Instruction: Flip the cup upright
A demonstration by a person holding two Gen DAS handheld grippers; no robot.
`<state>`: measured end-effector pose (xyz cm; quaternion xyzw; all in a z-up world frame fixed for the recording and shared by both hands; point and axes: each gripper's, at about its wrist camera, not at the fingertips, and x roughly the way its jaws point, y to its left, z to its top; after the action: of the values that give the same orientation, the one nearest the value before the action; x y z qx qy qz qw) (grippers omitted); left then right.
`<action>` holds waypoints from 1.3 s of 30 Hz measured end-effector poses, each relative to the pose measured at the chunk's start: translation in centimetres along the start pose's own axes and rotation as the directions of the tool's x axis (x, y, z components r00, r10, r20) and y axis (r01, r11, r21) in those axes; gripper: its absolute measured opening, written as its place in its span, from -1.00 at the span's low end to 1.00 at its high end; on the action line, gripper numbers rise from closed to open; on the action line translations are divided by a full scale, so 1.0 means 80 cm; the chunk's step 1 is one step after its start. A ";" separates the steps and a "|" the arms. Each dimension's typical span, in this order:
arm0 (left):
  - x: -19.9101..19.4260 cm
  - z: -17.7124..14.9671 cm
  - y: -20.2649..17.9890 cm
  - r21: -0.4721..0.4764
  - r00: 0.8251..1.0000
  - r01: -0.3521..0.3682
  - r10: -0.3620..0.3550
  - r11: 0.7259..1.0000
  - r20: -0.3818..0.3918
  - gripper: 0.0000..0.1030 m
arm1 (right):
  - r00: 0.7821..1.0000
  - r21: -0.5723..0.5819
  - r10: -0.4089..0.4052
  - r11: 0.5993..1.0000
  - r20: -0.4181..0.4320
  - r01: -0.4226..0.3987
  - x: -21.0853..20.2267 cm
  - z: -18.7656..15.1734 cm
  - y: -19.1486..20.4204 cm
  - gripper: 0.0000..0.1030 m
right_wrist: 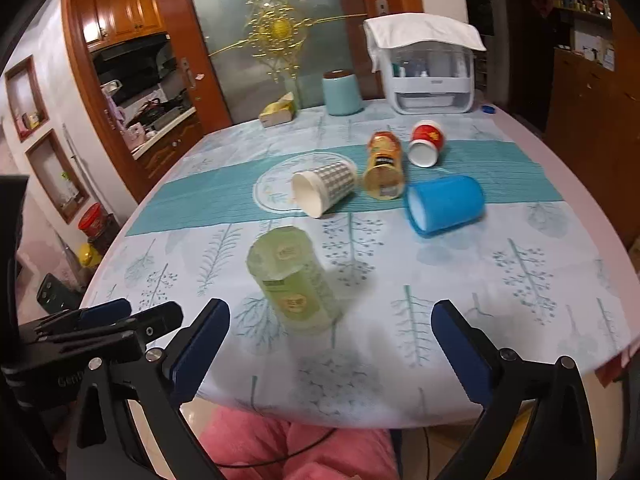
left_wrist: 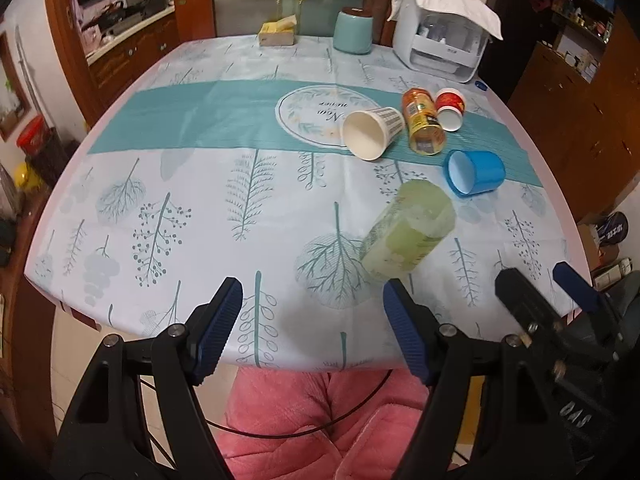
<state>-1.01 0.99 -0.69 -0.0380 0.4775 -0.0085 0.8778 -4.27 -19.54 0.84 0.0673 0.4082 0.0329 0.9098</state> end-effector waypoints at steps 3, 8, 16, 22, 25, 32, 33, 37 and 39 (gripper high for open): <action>-0.012 -0.004 -0.009 0.008 1.000 -0.018 0.018 1.000 0.024 0.37 | 1.000 0.031 0.005 1.000 -0.016 -0.005 -0.017 0.005 -0.015 0.98; -0.027 -0.002 -0.018 0.022 0.997 -0.057 0.056 0.998 0.052 0.37 | 0.999 0.049 -0.021 0.999 -0.027 0.022 -0.039 0.017 -0.028 0.99; -0.033 0.002 -0.022 0.039 0.997 -0.065 0.064 0.997 0.045 0.76 | 1.000 0.065 -0.008 0.998 -0.030 0.010 -0.057 0.029 -0.027 0.99; -0.033 0.004 -0.014 0.033 0.993 -0.103 0.101 0.994 0.063 0.83 | 0.999 0.052 -0.006 0.999 -0.040 0.008 -0.052 0.033 -0.013 0.99; -0.036 0.005 -0.009 0.019 0.989 -0.128 0.126 0.992 0.078 0.91 | 0.999 0.049 -0.016 0.999 -0.045 0.018 -0.047 0.035 -0.008 0.99; -0.044 0.010 -0.005 0.018 0.989 -0.119 0.117 0.993 0.093 0.93 | 0.998 0.047 -0.037 0.998 -0.056 0.039 -0.039 0.037 -0.006 0.99; -0.044 0.011 -0.006 0.025 0.989 -0.119 0.116 0.993 0.091 0.93 | 0.998 0.047 -0.037 0.998 -0.058 0.040 -0.037 0.037 -0.005 0.99; -0.045 0.012 -0.009 0.030 0.989 -0.119 0.116 0.992 0.093 0.93 | 0.998 0.045 -0.031 0.998 -0.061 0.033 -0.034 0.037 -0.005 0.99; -0.045 0.011 -0.010 0.032 0.989 -0.119 0.116 0.992 0.093 0.93 | 0.998 0.047 -0.033 0.998 -0.062 0.036 -0.033 0.036 -0.006 0.99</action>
<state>-2.21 0.41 2.86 0.0064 0.4383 0.0360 0.8981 -3.85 -20.56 4.64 0.0812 0.4376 0.0094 0.8955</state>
